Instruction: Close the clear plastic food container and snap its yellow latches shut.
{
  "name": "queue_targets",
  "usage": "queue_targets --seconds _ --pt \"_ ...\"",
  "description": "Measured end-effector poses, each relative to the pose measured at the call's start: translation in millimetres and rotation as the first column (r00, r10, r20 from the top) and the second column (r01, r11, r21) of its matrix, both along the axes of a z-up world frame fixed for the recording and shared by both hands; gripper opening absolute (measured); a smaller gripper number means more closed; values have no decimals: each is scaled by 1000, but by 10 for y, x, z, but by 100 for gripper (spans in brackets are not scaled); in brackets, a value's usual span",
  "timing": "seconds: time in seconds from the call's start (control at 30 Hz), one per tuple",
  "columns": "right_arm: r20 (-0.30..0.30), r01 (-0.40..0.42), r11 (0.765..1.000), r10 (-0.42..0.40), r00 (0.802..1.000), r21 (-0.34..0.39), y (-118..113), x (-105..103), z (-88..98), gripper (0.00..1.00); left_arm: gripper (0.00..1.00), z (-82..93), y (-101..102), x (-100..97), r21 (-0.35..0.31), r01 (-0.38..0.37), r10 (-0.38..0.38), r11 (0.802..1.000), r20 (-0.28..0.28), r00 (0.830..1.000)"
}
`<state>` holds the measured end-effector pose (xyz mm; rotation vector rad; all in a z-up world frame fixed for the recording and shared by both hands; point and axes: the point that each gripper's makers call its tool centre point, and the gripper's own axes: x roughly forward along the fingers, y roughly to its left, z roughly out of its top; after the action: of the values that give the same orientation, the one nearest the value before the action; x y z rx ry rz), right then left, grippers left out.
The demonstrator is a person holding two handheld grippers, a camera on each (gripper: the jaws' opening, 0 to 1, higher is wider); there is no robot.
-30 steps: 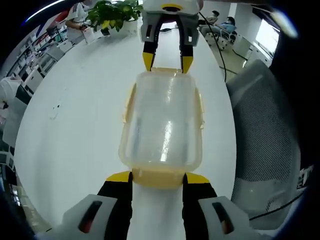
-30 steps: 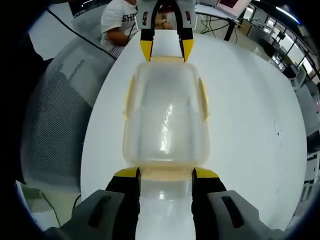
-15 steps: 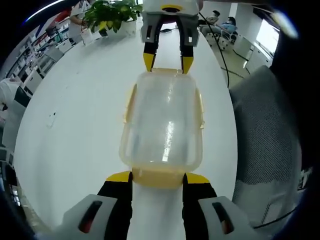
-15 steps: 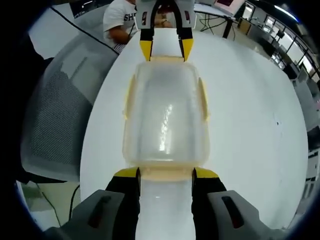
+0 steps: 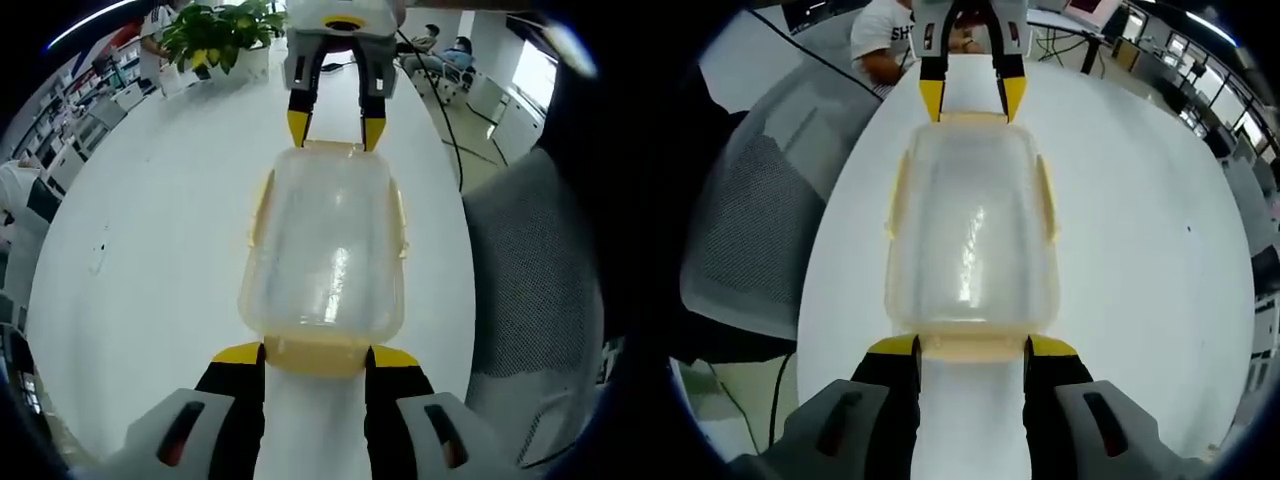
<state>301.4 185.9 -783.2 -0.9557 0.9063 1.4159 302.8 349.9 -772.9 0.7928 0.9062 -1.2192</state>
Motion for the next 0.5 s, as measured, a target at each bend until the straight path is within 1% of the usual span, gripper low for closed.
queue_targets --seconds 0.13,0.33,0.5 --pt "6 -5 1000 5 1000 -2 -35 -2 -2 37 33 -20 -52 -14 13 0 0 1000 1 1000" --pt "11 4 1000 -4 1000 13 -71 30 -2 37 33 -5 -74 19 8 -7 7 1000 0 1000" --pt "10 2 1000 -2 1000 5 -77 33 -17 37 33 -56 -88 35 18 -2 3 1000 -4 1000"
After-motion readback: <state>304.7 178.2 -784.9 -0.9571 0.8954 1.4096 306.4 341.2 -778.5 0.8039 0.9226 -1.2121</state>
